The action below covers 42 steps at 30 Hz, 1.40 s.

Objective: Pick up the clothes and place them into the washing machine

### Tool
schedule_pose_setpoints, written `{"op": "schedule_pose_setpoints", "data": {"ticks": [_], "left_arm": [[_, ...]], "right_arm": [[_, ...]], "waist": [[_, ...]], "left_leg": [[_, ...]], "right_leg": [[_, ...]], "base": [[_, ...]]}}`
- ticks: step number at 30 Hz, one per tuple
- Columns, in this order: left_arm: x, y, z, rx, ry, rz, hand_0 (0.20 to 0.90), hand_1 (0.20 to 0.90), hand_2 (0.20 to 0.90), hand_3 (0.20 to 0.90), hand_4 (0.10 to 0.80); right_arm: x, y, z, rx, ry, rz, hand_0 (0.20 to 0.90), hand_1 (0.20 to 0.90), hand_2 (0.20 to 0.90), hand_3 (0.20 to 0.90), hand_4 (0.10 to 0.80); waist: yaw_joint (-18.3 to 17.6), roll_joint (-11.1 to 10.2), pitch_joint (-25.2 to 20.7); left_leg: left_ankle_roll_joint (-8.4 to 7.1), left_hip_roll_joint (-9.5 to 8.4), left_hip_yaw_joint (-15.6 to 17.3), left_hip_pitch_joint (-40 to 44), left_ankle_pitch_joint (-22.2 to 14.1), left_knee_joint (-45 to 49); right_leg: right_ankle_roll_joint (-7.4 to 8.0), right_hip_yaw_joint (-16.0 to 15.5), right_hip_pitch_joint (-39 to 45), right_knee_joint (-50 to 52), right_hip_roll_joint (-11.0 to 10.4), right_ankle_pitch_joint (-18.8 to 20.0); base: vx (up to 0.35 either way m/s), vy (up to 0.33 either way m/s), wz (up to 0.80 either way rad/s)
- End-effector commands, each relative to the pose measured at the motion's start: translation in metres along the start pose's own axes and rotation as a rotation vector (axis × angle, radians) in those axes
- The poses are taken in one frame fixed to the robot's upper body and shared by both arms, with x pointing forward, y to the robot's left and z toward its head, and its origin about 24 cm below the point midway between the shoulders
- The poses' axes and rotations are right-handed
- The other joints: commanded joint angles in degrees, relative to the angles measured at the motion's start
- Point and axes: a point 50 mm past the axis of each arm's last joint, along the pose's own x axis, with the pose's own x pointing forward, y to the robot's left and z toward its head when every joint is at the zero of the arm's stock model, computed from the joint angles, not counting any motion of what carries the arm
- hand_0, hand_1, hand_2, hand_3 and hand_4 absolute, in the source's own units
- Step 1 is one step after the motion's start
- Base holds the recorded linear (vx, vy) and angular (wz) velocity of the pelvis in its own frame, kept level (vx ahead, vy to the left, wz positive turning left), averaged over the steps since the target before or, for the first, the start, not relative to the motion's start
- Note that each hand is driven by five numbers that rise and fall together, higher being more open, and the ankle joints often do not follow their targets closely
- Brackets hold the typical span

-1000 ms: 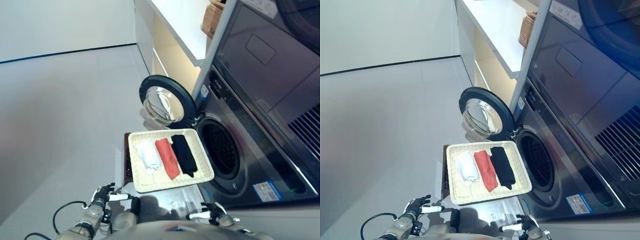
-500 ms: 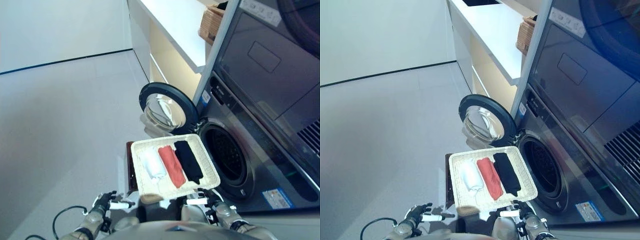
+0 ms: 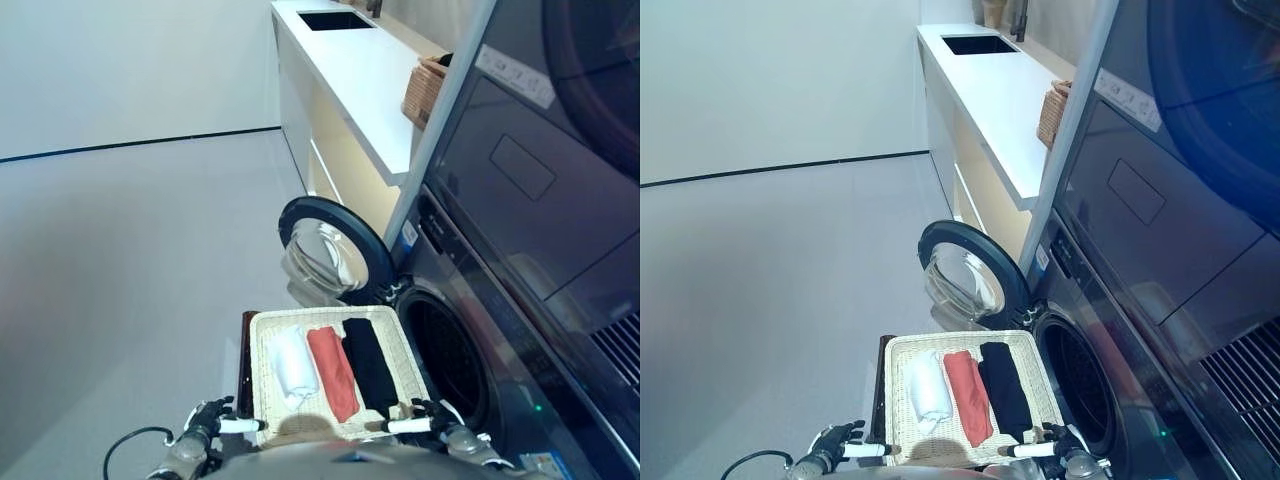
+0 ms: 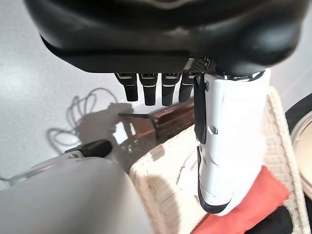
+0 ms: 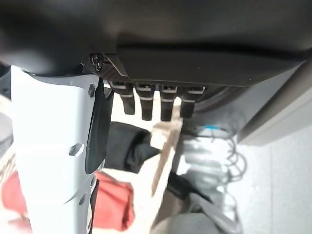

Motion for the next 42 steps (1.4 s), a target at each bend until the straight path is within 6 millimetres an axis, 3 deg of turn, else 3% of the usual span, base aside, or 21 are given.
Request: {"op": "schedule_pose_setpoints", "data": {"ticks": [1,3,7,11,13,14,15,17,20,25,31,37,42], "left_arm": [[0.004,0.0,0.03,-0.018,-0.109,0.014,0.9,0.9,0.9,0.9,0.8],[0.003,-0.002,0.022,-0.006,-0.082,0.004,0.9,0.9,0.9,0.9,0.8],[0.002,0.001,0.013,0.009,-0.064,0.004,0.9,0.9,0.9,0.9,0.8],[0.001,0.002,0.01,0.013,-0.057,0.006,0.9,0.9,0.9,0.9,0.8],[0.002,0.012,0.02,0.024,-0.095,0.033,0.9,0.9,0.9,0.9,0.8],[0.003,0.017,0.027,0.008,-0.119,0.053,0.9,0.9,0.9,0.9,0.8],[0.003,0.019,0.028,0.004,-0.125,0.061,0.9,0.9,0.9,0.9,0.8],[0.003,0.022,0.029,-0.02,-0.13,0.08,0.9,0.9,0.9,0.9,0.8],[0.005,0.019,0.044,-0.061,-0.174,0.079,0.9,0.9,0.9,0.9,0.8],[0.005,0.013,0.084,-0.109,-0.314,0.074,0.9,0.9,0.9,0.9,0.8],[0.001,0.022,0.101,-0.188,-0.394,0.106,0.9,0.9,0.9,0.9,0.8],[0.0,0.022,0.1,-0.223,-0.395,0.115,0.9,0.9,0.9,0.9,0.8],[-0.002,0.018,0.103,-0.231,-0.414,0.101,0.9,0.9,0.9,0.9,0.8]], "right_arm": [[0.004,-0.028,0.034,-0.006,-0.093,-0.087,0.9,0.9,0.9,0.9,0.8],[0.004,-0.032,0.032,-0.012,-0.084,-0.096,0.9,0.9,0.9,0.9,0.8],[0.004,-0.033,0.033,-0.026,-0.086,-0.098,0.9,0.9,0.9,0.9,0.8],[0.005,-0.04,0.037,-0.075,-0.08,-0.125,0.9,0.9,0.9,0.9,0.8],[0.006,-0.048,0.067,-0.146,-0.146,-0.157,0.9,0.9,0.9,0.9,0.8],[0.005,-0.05,0.084,-0.167,-0.19,-0.171,0.9,0.9,0.9,0.9,0.8],[0.005,-0.051,0.093,-0.18,-0.209,-0.177,0.9,0.9,0.9,0.9,0.8],[0.004,-0.052,0.097,-0.191,-0.224,-0.188,0.9,0.9,0.9,0.9,0.8],[0.001,-0.066,0.122,-0.198,-0.282,-0.248,0.9,0.9,0.9,0.9,0.8],[-0.014,-0.094,0.178,-0.205,-0.417,-0.361,0.9,0.9,0.9,0.9,0.8],[-0.048,-0.145,0.237,-0.202,-0.541,-0.562,0.9,0.9,0.9,0.9,0.8],[-0.077,-0.18,0.268,-0.195,-0.591,-0.713,0.9,0.9,0.9,0.9,0.8],[-0.09,-0.199,0.274,-0.212,-0.581,-0.789,0.9,0.9,0.9,0.9,0.8]], "waist": [[1.3,-0.2,0.7],[2.1,0.9,-0.6],[2.1,1.6,-2.2],[3.2,2.4,-2.8],[4.5,3.2,-1.0],[6.1,3.7,0.2],[6.5,3.4,0.5],[6.2,3.0,0.9],[6.1,3.3,3.7],[5.5,5.0,8.5],[6.1,6.6,10.9],[6.8,8.0,12.7],[7.3,9.1,13.7]], "left_leg": [[0.26,-3.56,-2.8,-4.9,5.0,-3.3],[0.83,-3.36,-2.9,-4.7,7.7,-10.0],[1.22,-3.2,-1.6,-2.9,7.6,-12.4],[2.1,-3.92,-1.1,-1.0,6.8,-13.7],[2.84,-3.64,0.8,-2.5,6.2,-12.6],[2.76,-3.02,2.5,-4.2,6.1,-11.8],[2.45,-3.22,3.2,-5.4,6.0,-11.6],[2.26,-3.64,3.1,-6.3,6.0,-10.8],[2.05,-3.98,2.7,-9.4,6.4,-10.1],[1.82,-3.87,2.3,-18.6,8.3,-8.2],[1.34,-3.9,3.3,-27.9,8.7,-4.3],[1.33,-4.09,3.8,-31.8,7.5,-1.2],[1.61,-4.44,3.8,-32.8,7.5,-1.2]], "right_leg": [[2.76,2.4,2.5,4.1,0.8,-5.5],[3.44,3.2,3.7,3.3,1.5,-6.4],[3.74,3.7,5.0,2.8,0.6,-7.1],[4.99,4.0,5.7,2.0,-1.4,-6.9],[5.37,2.3,1.5,7.7,-1.7,-7.9],[5.34,-2.8,-1.3,10.3,-2.5,-8.2],[5.15,-5.7,-2.3,9.7,-3.1,-8.0],[4.81,-5.0,-2.4,7.3,-3.1,-6.8],[4.69,-6.0,-4.1,4.9,-3.6,-4.6],[4.34,-6.2,-14.2,7.7,-3.7,-3.4],[4.54,-7.2,-24.0,13.3,-4.6,-4.5],[4.71,-6.8,-28.9,17.1,-4.9,-5.6],[4.8,-6.6,-29.9,17.5,-4.8,-5.9]], "base": [[0.16,0.008,0.0],[0.237,0.051,-0.38],[0.165,0.067,-0.32],[0.077,0.079,-0.19],[-0.142,0.062,-0.3],[-0.265,0.016,-0.32],[-0.178,0.007,-0.62],[-0.036,-0.04,-0.87],[-0.159,-0.058,-0.11],[-0.221,-0.019,0.09],[-0.075,0.01,0.0],[0.01,0.023,-0.03],[0.043,0.033,-0.05]]}}
